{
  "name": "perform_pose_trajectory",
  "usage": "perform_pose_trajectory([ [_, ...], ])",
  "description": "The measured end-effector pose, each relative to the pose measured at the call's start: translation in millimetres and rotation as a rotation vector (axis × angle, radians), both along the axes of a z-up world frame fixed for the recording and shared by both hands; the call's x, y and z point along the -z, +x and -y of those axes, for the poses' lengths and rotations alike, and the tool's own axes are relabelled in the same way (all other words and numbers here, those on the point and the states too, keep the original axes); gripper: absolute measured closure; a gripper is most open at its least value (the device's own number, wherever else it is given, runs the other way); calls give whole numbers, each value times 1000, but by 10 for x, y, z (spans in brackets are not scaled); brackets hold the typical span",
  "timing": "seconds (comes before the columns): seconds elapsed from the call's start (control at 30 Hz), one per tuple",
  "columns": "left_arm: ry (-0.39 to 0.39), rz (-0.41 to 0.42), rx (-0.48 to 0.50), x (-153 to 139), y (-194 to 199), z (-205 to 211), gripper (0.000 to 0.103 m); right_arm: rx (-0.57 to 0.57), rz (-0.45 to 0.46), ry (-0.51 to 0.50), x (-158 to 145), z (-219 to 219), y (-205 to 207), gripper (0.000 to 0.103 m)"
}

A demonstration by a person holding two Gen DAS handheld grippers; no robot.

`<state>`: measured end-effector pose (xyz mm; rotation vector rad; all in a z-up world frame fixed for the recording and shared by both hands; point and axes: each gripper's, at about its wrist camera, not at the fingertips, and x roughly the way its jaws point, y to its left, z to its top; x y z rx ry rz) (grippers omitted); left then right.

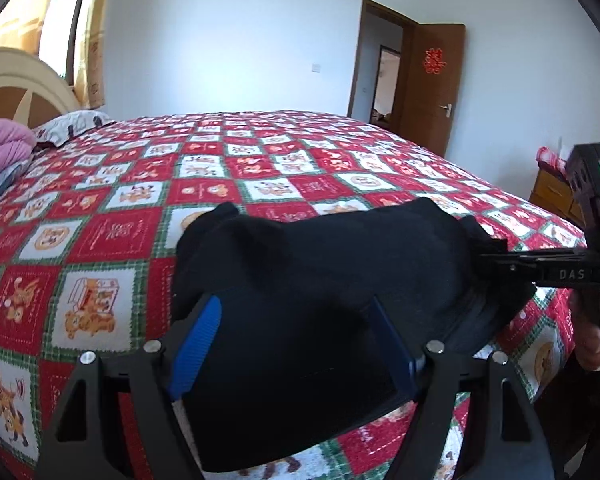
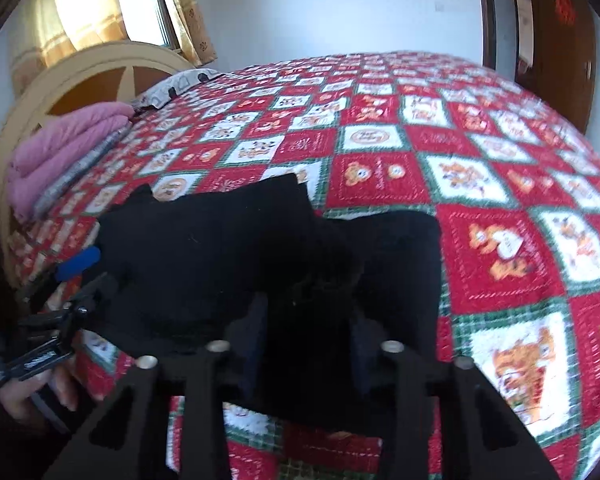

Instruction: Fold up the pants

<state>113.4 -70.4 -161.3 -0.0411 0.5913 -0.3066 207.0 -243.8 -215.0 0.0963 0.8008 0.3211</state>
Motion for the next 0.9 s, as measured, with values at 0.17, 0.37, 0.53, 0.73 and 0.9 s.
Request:
perform_pose_trajectory([
  [0.17,-13,-16,-16,41,27,-58,23,-39,20,124,-116,104,-89,88],
  [0.37,-4,-21,-33,85,38,-92,17,-27,85,162,-288,191,-232,88],
  [0.53,1,-6,-40,81,20,-104,7,9,191,160,-472,269,-389,88],
  [0.73,18,-38,-25,183,53,-48,2,153,147,146,-364,582,-439,88],
  [0.9,31,-43,-19,222,38,-23,2,167,-71,147,-32,747,-199,86],
])
